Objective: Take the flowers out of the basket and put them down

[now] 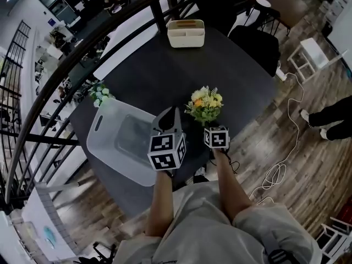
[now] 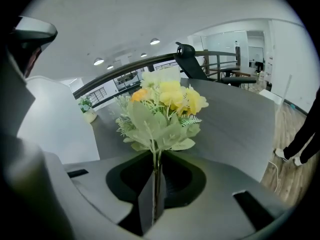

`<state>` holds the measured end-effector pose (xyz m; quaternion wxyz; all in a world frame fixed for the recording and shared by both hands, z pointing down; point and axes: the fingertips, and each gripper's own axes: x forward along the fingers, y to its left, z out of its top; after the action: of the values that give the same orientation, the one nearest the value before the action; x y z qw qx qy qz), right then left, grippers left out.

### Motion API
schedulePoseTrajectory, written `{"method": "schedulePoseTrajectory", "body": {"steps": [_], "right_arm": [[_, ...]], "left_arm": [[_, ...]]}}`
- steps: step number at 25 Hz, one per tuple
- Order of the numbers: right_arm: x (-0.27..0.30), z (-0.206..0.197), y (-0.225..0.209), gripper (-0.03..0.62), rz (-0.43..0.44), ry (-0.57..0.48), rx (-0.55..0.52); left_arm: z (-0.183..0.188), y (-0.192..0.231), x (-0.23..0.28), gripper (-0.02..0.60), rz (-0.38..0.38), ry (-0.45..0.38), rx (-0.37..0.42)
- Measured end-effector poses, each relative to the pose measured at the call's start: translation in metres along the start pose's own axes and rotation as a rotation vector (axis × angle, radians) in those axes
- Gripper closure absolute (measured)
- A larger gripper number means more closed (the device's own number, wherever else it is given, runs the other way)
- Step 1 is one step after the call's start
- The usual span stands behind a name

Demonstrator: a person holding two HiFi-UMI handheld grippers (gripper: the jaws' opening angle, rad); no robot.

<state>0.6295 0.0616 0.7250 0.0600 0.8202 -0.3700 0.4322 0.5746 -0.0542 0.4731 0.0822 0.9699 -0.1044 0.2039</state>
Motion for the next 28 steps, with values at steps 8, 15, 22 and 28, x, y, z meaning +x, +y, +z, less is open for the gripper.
{"method": "schedulePoseTrajectory", "body": {"steps": [8, 15, 22, 28], "right_arm": [[0.004, -0.006, -0.002, 0.479, -0.025, 0.006, 0.011], [-0.009, -0.012, 0.005, 0.434, -0.026, 0.004, -0.003], [-0.060, -0.020, 0.008, 0.434, -0.079, -0.060, -0.024], [-0.119, -0.026, 0.031, 0.436, -0.110, -0.167, 0.012]], "left_arm": [[-0.008, 0.000, -0.011, 0.568, 0.021, 0.019, 0.017], [-0.020, 0.000, -0.015, 0.568, -0.010, 0.024, 0.002], [-0.029, -0.029, -0.043, 0.568, -0.103, 0.014, 0.003], [-0.054, -0.043, -0.095, 0.568, -0.163, 0.027, 0.029]]}}
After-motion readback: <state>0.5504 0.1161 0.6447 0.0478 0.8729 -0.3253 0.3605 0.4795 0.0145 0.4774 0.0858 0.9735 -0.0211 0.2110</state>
